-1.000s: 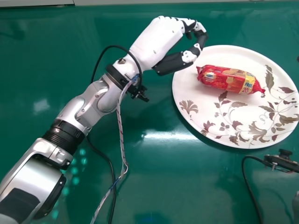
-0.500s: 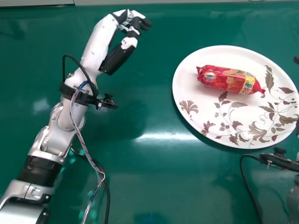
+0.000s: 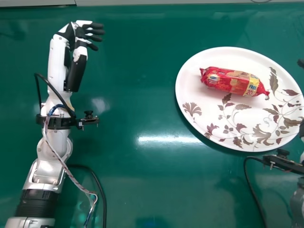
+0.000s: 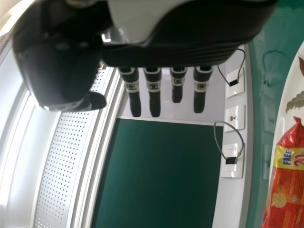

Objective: Pick up biscuit and place it in the plate

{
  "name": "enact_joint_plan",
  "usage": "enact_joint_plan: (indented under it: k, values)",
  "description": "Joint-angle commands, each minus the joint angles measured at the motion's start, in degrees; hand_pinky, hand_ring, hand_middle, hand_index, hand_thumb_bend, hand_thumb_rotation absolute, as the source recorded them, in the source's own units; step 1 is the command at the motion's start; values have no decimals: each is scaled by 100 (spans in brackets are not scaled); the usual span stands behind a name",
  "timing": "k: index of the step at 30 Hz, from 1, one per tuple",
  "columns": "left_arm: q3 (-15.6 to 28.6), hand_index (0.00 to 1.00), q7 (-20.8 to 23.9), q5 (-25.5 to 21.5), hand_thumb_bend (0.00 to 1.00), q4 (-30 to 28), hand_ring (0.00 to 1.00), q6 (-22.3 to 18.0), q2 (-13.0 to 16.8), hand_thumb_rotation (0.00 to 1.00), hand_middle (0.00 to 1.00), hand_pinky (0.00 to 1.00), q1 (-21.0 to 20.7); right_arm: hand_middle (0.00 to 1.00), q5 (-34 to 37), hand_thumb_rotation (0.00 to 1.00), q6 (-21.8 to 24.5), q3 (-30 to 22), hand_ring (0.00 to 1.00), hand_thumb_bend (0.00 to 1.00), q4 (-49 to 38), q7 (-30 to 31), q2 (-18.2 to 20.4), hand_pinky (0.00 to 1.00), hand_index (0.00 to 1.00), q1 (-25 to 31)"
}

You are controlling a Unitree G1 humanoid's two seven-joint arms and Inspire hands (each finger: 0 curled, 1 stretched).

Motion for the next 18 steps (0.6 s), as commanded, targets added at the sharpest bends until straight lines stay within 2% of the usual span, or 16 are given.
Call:
enact_joint_plan:
  k: [1,6,10,15,18]
  values:
    - [123,61,19,-154,12,75,52,-176,-77,0,58,41,163,92,-7,39,-43,-40,91,33,21,-6,-18,88,92,-9]
    - [203,61,3,-328,10,459,50,-539,-180,0,57,40,97,93,42,37,-26,-72,91,33,31,-14,-20,87,92,-50]
    - [199,62,-31,-449,9,555,49,-506,-314,0,56,38,94,93,107,36,-14,-101,91,33,52,-1,-27,88,93,-92]
    - [237,61,42,-355,8,602,50,-481,-356,0,56,40,97,93,100,35,-26,-133,92,32,107,-9,-25,88,93,-140]
    - [284,59,69,-342,6,707,51,-618,-337,0,56,41,88,93,74,36,-10,-141,91,33,94,-26,-23,88,92,-143]
